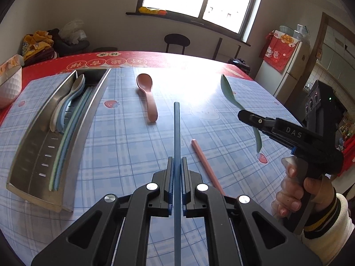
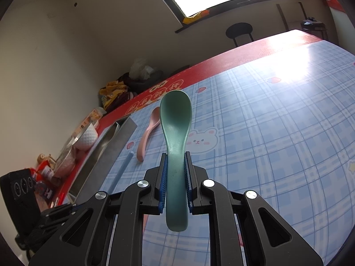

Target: Organize utensils

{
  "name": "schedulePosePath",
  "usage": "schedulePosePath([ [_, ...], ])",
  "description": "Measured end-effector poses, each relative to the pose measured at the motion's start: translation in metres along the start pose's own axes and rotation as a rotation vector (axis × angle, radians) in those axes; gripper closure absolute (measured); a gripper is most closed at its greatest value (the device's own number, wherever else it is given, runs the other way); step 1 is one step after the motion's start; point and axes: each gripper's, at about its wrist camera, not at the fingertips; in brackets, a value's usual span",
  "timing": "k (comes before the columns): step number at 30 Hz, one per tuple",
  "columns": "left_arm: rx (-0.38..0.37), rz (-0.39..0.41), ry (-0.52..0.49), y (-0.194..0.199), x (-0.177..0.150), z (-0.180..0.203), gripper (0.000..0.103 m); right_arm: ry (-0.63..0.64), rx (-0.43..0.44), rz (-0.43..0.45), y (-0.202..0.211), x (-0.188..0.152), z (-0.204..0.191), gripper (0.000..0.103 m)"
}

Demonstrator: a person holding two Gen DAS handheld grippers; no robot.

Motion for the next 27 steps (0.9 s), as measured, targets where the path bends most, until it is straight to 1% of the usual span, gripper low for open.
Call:
schedulePosePath([
  [3, 0.002, 0.051, -0.005, 0.027, 0.02, -0.013, 0.097, 0.002, 0.002, -0.003, -0.001, 0.0, 0.0, 0.089],
  [5, 0.019, 0.066, 0.011, 0.038, 0.035, -0.029, 0.097, 0.003, 0.004, -0.003, -0.001, 0.001, 0.0, 0.089],
  [7, 0.04, 0.065, 0.024, 0.042, 0.049, -0.046, 0.097, 0.003, 0.004, -0.003, -0.001, 0.001, 0.0, 0.089],
  [9, 0.086, 0.06, 0.029, 0.039, 0.062, -0.061, 0.097, 0.002, 0.004, -0.003, -0.001, 0.001, 0.0, 0.089],
  [14, 0.107, -0.025, 0.084, 0.009, 0.083, -0.099, 0.097, -0.004, 0.004, -0.002, -0.002, 0.001, -0.001, 0.088],
  [18, 0.151, -0.102, 0.108, -0.021, 0.087, -0.116, 0.097, -0.005, 0.004, -0.002, -0.001, 0.001, -0.001, 0.089],
  [20, 0.16, -0.132, 0.123, -0.034, 0.087, -0.122, 0.097, -0.007, 0.003, -0.003, -0.002, 0.001, 0.0, 0.088],
  [27, 0.2, -0.179, 0.094, -0.055, 0.086, -0.129, 0.097, -0.009, 0.0, -0.005, -0.002, 0.0, 0.0, 0.088],
])
Point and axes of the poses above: each gripper's, at about its wrist camera, not at the fingertips, and y roughly against the way its jaws point, z to its right, x to its top
